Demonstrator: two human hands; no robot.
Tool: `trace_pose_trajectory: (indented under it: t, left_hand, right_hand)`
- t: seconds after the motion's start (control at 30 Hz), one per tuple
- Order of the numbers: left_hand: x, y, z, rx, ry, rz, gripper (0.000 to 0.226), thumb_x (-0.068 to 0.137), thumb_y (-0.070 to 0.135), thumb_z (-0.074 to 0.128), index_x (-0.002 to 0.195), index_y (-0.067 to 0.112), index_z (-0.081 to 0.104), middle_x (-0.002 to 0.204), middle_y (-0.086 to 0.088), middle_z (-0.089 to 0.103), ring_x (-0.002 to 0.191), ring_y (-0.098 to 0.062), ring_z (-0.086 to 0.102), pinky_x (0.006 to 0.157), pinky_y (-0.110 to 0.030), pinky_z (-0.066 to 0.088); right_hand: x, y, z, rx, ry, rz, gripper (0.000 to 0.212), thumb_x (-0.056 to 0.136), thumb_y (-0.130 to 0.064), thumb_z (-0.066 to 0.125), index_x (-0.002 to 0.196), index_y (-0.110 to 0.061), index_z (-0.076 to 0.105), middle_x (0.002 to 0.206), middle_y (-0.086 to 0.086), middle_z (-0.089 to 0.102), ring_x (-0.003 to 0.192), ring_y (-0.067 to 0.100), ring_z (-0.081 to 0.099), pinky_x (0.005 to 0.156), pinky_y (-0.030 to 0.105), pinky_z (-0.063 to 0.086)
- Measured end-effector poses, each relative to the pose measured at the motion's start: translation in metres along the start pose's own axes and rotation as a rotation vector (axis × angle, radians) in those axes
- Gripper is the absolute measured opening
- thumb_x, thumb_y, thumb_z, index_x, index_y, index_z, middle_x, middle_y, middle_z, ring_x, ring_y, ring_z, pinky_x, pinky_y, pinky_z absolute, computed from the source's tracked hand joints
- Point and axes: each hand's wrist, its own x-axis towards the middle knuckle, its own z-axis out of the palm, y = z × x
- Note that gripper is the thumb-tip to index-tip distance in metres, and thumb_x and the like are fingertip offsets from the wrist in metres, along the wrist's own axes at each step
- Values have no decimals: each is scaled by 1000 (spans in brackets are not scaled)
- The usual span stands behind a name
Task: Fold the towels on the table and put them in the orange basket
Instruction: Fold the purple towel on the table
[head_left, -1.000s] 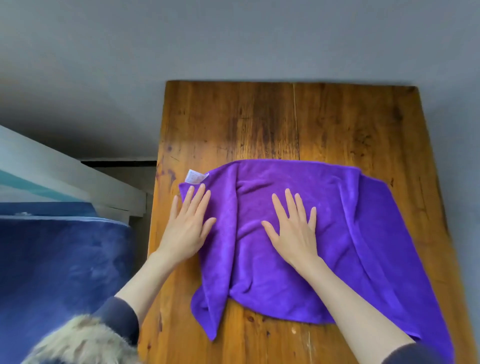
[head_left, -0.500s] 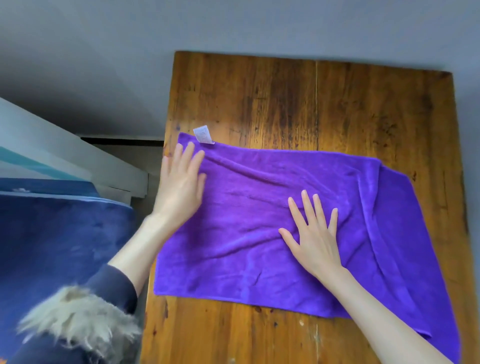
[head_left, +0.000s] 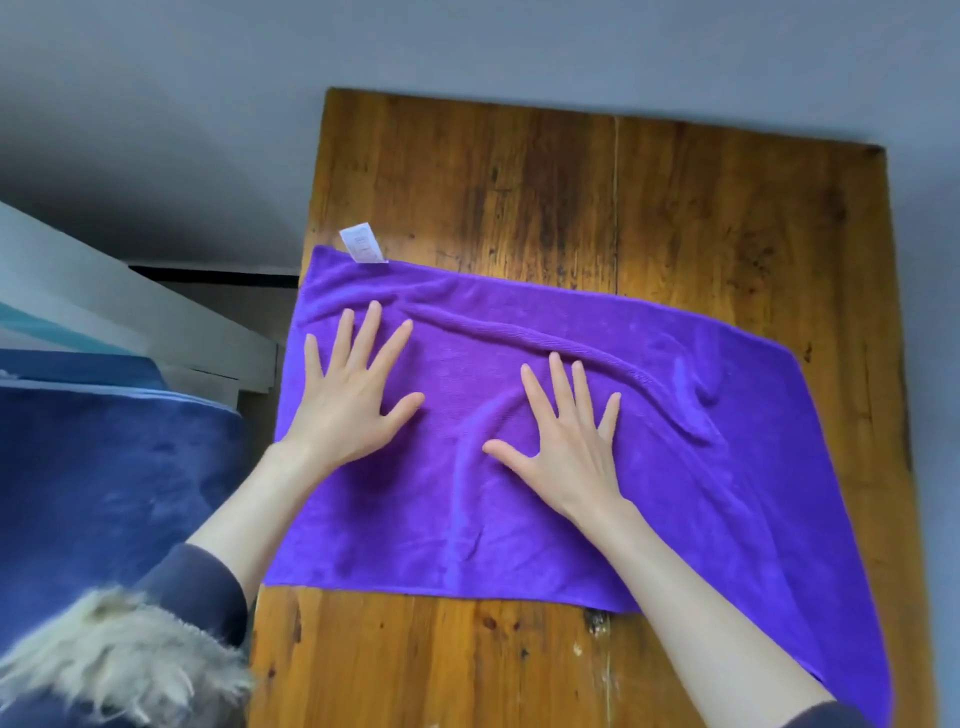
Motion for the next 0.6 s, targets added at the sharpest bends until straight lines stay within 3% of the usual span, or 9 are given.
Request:
trace_pose_trajectory:
  t: [0.13, 0.27, 0.37, 0.43, 0.6]
  left_hand:
    - [-3, 58, 16, 6, 29, 158, 71, 90, 53, 40, 149, 30, 10, 158, -4, -11, 144, -30, -11, 110, -61, -2]
    - [2, 122, 36, 7, -24, 245, 70, 90, 59, 32, 149, 32, 6, 158, -3, -14, 144, -29, -15, 109, -62, -5]
    - [7, 162, 49, 11, -45, 326, 78, 86, 66, 33, 149, 33, 1, 158, -3, -11, 144, -31, -14, 108, -65, -5]
    - [8, 183, 59, 65, -85, 356, 87, 81, 71, 36, 147, 35, -6, 158, -3, -12, 143, -32, -15, 106, -68, -4]
    - [9, 197, 70, 236, -172, 289, 108, 66, 81, 45, 134, 40, -29, 151, 2, -30, 142, -30, -22, 103, -71, -5]
  right_hand:
    - [-23, 31, -18, 212, 277, 17, 57, 93, -39, 50, 144, -18, 34, 156, 4, 20, 145, 21, 11, 117, 50, 3]
    - [-47, 101, -34, 256, 430, 281, 42, 96, -21, 47, 137, -11, 44, 148, 8, 37, 140, 25, 28, 114, 48, 18]
    - [-64, 152, -35, 278, 391, 411, 41, 96, -21, 45, 135, -8, 44, 145, 10, 40, 135, 27, 34, 107, 44, 30]
    - [-74, 173, -29, 252, 300, 387, 44, 96, -23, 47, 137, -8, 42, 147, 10, 36, 136, 27, 32, 107, 43, 30]
    - [-67, 212, -24, 128, 163, 234, 53, 97, -33, 44, 145, -17, 31, 157, 3, 16, 145, 19, 10, 117, 40, 8]
